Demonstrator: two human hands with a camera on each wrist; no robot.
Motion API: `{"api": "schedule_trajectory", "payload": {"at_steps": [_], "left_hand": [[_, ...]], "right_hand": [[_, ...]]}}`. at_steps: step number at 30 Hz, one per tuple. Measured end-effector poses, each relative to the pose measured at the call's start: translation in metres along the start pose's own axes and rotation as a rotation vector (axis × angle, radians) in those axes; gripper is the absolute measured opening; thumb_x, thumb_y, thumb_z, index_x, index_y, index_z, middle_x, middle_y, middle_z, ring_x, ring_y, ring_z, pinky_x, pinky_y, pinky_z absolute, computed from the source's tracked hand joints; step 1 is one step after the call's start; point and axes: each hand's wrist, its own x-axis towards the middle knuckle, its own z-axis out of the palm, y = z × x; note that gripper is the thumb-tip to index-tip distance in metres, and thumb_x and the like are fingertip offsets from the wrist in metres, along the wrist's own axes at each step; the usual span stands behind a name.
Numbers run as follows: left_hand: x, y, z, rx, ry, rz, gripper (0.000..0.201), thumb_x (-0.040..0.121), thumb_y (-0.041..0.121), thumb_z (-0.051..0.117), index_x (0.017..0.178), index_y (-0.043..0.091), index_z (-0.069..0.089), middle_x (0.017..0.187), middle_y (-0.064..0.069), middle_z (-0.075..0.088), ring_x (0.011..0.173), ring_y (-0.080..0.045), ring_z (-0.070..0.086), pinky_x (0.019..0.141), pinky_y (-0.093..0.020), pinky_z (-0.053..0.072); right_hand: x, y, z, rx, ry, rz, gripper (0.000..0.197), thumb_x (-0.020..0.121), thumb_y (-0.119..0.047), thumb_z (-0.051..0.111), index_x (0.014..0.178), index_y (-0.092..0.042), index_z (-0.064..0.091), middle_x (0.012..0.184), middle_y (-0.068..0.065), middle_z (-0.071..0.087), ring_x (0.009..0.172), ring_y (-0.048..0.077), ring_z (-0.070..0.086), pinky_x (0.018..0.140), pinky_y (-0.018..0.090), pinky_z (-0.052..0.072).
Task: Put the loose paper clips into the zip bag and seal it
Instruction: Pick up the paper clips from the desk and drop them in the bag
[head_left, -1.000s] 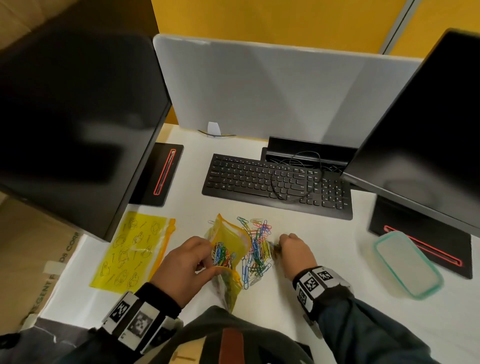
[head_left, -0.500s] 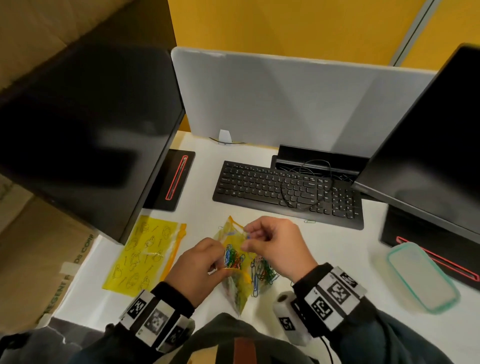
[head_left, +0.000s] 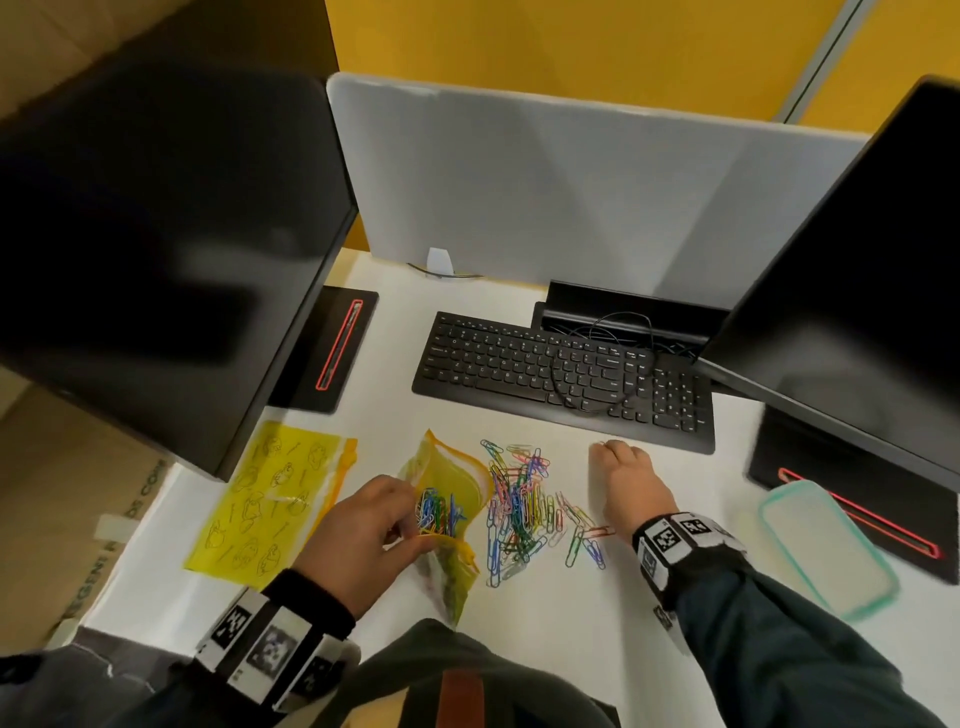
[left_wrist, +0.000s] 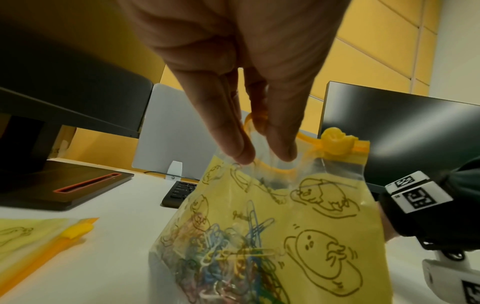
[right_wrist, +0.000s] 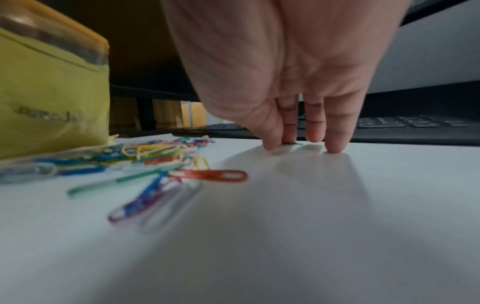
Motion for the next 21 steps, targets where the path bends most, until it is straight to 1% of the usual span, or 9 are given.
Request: {"api": "schedule_trajectory", "payload": {"at_steps": [3,6,8,9,12,15,18,20,21], "left_hand": [[0.001,0.001,0.002,0.013,0.004,0.005,0.042,0.070,0.024,0.077,0.056,0.032,0.038,0.087,0.016,0.052,0.074,-0.013,0.060,0.062,-0.031,0.053],[0.002,0.001,0.004,0.026,0.000,0.012,0.036,0.070,0.021,0.077,0.063,0.027,0.042,0.086,0.012,0.053,0.073,-0.008,0.057,0.062,-0.029,0.051],[0.001,0.001,0.003,0.020,0.003,0.019,0.034,0.070,0.021,0.077,0.066,0.027,0.044,0.086,0.008,0.055,0.073,-0.006,0.054,0.061,-0.023,0.048],[0.001,0.001,0.003,0.012,0.007,0.018,0.033,0.070,0.022,0.077,0.066,0.026,0.045,0.086,0.007,0.056,0.076,-0.005,0.052,0.061,-0.022,0.047],[0.000,0.001,0.003,0.000,0.006,0.017,0.033,0.069,0.021,0.078,0.060,0.023,0.046,0.087,0.004,0.058,0.080,-0.003,0.052,0.064,-0.018,0.047],[0.000,0.003,0.001,0.008,0.000,-0.003,0.034,0.069,0.023,0.077,0.058,0.023,0.045,0.087,0.005,0.057,0.074,-0.008,0.057,0.064,-0.021,0.049],[-0.001,0.003,-0.002,-0.031,0.004,-0.012,0.032,0.069,0.041,0.068,0.060,0.024,0.043,0.088,0.004,0.057,0.075,-0.007,0.059,0.062,-0.023,0.051],[-0.003,0.001,-0.003,-0.036,0.003,-0.022,0.037,0.068,0.051,0.068,0.065,0.023,0.044,0.087,0.004,0.058,0.073,-0.009,0.057,0.063,-0.023,0.051],[-0.004,0.000,-0.003,-0.032,0.005,-0.026,0.038,0.069,0.051,0.069,0.064,0.023,0.045,0.087,0.004,0.058,0.074,-0.010,0.056,0.063,-0.023,0.050]], "right_hand": [[-0.015,-0.007,0.008,0.038,-0.045,-0.086,0.054,0.079,0.009,0.047,0.129,-0.013,0.046,0.128,0.005,0.046,0.120,0.025,0.043,0.093,0.031,0.046],[-0.037,-0.009,0.019,0.131,-0.045,-0.180,0.053,0.083,0.005,0.047,0.131,-0.020,0.048,0.126,0.003,0.052,0.116,0.024,0.047,0.092,0.030,0.044],[-0.049,-0.003,0.021,0.220,-0.030,-0.097,0.055,0.083,-0.006,0.058,0.134,-0.019,0.043,0.127,0.002,0.050,0.118,0.024,0.046,0.096,0.031,0.042],[-0.053,0.000,0.022,0.242,-0.041,-0.041,0.056,0.080,-0.009,0.063,0.132,-0.017,0.044,0.123,0.002,0.049,0.116,0.024,0.047,0.094,0.029,0.042],[-0.055,-0.004,0.024,0.224,-0.058,0.012,0.040,0.076,-0.008,0.064,0.113,-0.016,0.052,0.101,-0.001,0.043,0.103,0.025,0.054,0.080,0.024,0.041],[-0.038,-0.020,0.025,0.272,0.012,-0.009,0.034,0.082,-0.004,0.057,0.115,-0.012,0.059,0.106,0.007,0.055,0.099,0.027,0.059,0.086,0.025,0.043],[-0.022,-0.036,0.026,0.308,0.042,-0.050,0.029,0.088,-0.009,0.053,0.114,-0.011,0.063,0.105,0.009,0.059,0.097,0.026,0.060,0.078,0.020,0.039],[-0.021,-0.043,0.026,0.365,0.037,-0.038,0.033,0.087,-0.020,0.058,0.119,-0.012,0.059,0.109,0.009,0.056,0.102,0.026,0.058,0.082,0.021,0.040],[-0.023,-0.044,0.026,0.366,0.008,-0.023,0.047,0.084,-0.031,0.063,0.126,-0.013,0.052,0.115,0.008,0.053,0.107,0.025,0.054,0.088,0.025,0.043]]}}
